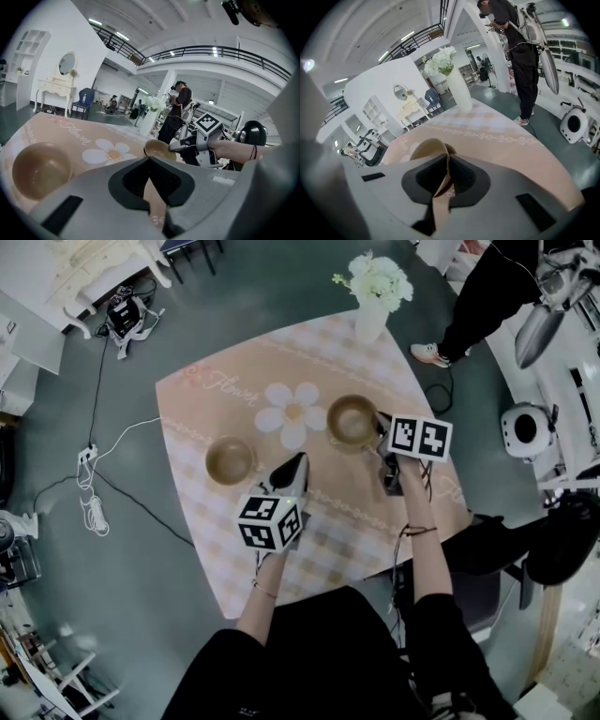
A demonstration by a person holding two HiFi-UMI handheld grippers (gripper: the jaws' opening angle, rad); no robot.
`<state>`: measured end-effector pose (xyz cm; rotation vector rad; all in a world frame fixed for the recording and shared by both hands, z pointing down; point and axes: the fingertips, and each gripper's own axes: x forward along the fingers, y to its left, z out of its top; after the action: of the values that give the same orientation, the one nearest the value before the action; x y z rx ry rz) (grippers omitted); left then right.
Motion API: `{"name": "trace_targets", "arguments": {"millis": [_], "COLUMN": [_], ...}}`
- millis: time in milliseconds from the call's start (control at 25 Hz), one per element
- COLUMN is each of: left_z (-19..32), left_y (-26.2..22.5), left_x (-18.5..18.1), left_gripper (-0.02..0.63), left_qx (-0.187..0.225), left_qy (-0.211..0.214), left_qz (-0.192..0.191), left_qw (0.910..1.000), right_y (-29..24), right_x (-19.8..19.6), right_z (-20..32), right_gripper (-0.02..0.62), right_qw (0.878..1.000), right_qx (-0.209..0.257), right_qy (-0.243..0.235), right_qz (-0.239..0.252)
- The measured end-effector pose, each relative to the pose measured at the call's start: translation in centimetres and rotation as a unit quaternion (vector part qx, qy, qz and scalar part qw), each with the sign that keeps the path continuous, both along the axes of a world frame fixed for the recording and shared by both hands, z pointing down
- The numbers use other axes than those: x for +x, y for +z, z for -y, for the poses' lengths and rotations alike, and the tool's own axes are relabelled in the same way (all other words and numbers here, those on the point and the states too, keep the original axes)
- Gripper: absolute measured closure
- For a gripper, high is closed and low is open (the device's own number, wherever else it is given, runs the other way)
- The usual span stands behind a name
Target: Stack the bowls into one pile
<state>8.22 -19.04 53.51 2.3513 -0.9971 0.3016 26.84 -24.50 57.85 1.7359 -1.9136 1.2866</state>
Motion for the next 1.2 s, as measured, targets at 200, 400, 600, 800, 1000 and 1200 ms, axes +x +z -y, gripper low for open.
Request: {"name": "trace_targets", "arguments": {"millis": [200, 400, 600, 800, 1000, 1200], "left_z": [-0.2, -0.2, -0.3, -0.5, -0.6, -0.7], "left_y": [0.0, 0.0, -0.1, 0.1, 0.4, 0.7], "left_x": [0.0, 0.1, 0.4, 0.6, 0.9, 0.9], "left_gripper": [0.609, 0.609, 0.609, 0.609, 0.609, 0.609], "left_qx": [-0.001, -0.001, -0.002, -0.006, -0.009, -0.014], "left_qy": [0.000, 0.000, 0.002, 0.004, 0.007, 0.006], "left_qz": [0.000, -0.002, -0.004, -0.003, -0.003, -0.001], "left_qw": [1.0000, 1.0000, 1.0000, 1.0000, 0.9999, 0.9999], "right_y": [0.0, -0.3, -0.6, -0.1, 1.9, 2.9], "right_x": [0.1, -0.3, 0.4, 0.8, 0.3, -0.5], "right_z": [0.0, 0.2, 0.1, 0.0, -0.2, -0.2], "right_gripper": [0.582, 0.571, 0.528, 0.476, 0.439, 0.440], "right_qw": [1.000, 0.999, 0.998, 0.998, 1.000, 1.000], "right_qx": [0.007, 0.023, 0.042, 0.041, 0.009, -0.005], "right_qy": [-0.005, -0.028, -0.016, -0.009, 0.004, 0.006], "right_qz": [-0.018, -0.037, -0.044, -0.044, -0.008, 0.012]}}
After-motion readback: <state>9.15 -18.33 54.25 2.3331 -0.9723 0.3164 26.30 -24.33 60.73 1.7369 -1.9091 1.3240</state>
